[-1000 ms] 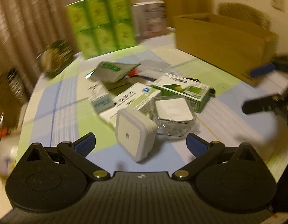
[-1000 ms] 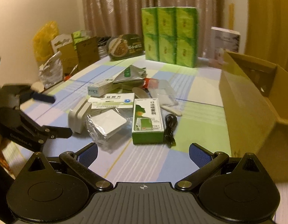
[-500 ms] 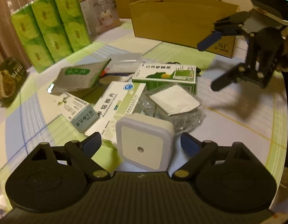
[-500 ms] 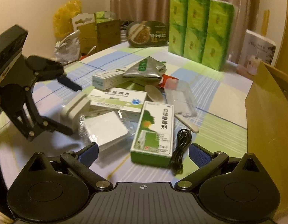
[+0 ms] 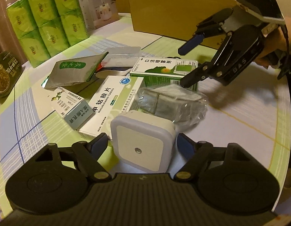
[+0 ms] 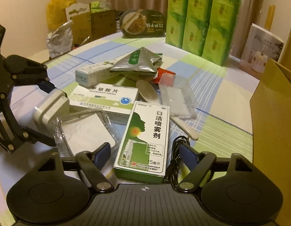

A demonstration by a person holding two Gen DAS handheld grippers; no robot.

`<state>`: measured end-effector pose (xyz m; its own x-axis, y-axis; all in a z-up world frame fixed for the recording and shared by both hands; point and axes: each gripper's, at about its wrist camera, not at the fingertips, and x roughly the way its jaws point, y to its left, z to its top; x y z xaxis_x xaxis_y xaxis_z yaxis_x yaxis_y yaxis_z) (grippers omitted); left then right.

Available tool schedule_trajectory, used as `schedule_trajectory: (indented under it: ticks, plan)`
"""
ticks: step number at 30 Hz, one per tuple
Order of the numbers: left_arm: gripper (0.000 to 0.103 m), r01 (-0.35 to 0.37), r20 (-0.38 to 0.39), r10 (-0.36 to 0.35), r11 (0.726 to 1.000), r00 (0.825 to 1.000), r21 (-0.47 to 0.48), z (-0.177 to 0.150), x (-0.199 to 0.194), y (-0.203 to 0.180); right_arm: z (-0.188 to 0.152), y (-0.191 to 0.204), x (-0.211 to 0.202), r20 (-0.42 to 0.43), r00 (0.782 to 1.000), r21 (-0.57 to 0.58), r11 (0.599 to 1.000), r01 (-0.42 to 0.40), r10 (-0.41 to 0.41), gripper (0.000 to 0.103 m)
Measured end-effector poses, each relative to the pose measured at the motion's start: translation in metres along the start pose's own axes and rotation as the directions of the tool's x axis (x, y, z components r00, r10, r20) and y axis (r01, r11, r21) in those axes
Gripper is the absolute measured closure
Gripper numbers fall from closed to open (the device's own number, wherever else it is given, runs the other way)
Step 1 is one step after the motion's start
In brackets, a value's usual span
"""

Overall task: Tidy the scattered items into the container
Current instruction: 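Lower the right gripper onto the green-white spray box and close it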

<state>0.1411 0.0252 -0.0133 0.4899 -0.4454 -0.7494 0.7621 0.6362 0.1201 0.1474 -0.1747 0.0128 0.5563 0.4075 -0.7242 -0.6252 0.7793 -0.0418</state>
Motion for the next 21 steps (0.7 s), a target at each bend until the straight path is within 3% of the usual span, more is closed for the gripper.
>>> schedule_trajectory:
  ticks: [5, 7, 21]
  plan:
    - [0.036, -0.016, 0.006, 0.016, 1.000, 1.000, -0.010, 0.001, -0.001, -0.001, -0.004, 0.000, 0.003, -0.022, 1.000, -0.004, 1.000, 0.004, -0.005, 0.035]
    - [0.040, -0.018, 0.009, 0.018, 1.000, 1.000, -0.022, 0.001, -0.002, -0.001, -0.004, 0.002, 0.001, -0.016, 1.000, -0.013, 1.000, 0.006, -0.006, 0.047]
    - [0.042, -0.053, -0.046, 0.049, 0.995, 0.998, -0.085, -0.007, -0.025, -0.056, -0.042, 0.015, -0.057, -0.087, 0.995, 0.054, 0.997, 0.061, -0.056, 0.049]
